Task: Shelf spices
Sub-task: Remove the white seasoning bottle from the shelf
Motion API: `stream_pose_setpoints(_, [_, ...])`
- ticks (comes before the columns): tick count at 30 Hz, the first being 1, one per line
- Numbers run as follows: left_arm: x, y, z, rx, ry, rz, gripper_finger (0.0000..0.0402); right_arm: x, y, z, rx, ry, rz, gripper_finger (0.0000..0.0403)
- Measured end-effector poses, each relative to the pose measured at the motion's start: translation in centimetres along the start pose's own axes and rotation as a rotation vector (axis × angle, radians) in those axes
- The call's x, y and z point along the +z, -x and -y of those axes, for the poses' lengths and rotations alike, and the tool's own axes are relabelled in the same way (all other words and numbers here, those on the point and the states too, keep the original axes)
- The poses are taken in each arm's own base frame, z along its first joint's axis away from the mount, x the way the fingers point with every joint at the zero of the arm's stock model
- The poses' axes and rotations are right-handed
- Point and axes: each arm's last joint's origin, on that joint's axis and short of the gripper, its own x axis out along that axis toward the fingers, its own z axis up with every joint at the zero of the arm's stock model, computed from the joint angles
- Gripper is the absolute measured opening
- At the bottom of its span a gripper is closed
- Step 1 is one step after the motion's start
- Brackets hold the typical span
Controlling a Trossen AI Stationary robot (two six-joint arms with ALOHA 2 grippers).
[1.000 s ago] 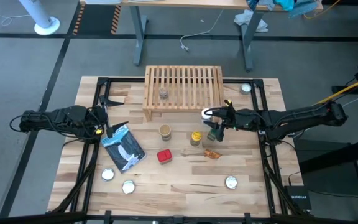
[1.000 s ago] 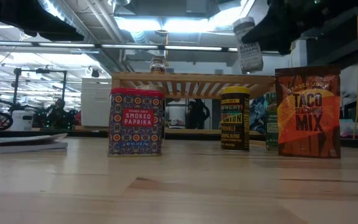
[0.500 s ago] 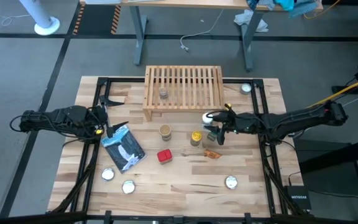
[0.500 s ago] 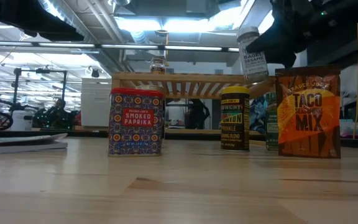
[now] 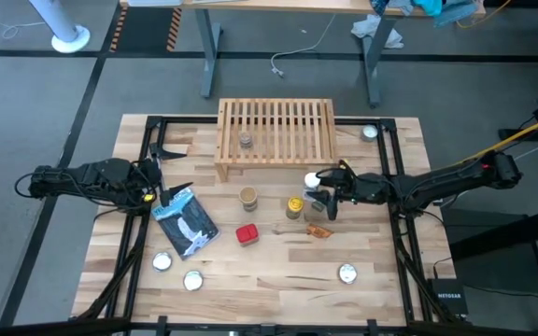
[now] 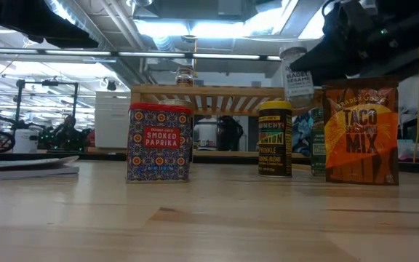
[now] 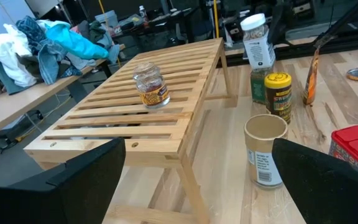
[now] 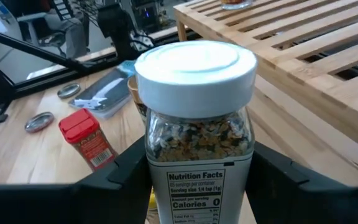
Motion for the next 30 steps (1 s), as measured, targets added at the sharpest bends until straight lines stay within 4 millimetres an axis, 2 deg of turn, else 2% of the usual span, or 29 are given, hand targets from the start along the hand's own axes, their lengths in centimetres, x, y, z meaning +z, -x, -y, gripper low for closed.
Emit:
stream_pose_setpoints(13, [0.0, 0.0, 0.0, 0.000, 0.000, 0.000, 0.0400, -2.8, -0.5, 0.8, 0.012, -0.010, 0.037, 0.0209])
stream_pose_setpoints(30, [0.0, 0.0, 0.0, 0.000, 0.000, 0.000, 0.0400, -4.4, -2.7, 0.6, 0.012, 0.020, 0.008, 0.0209])
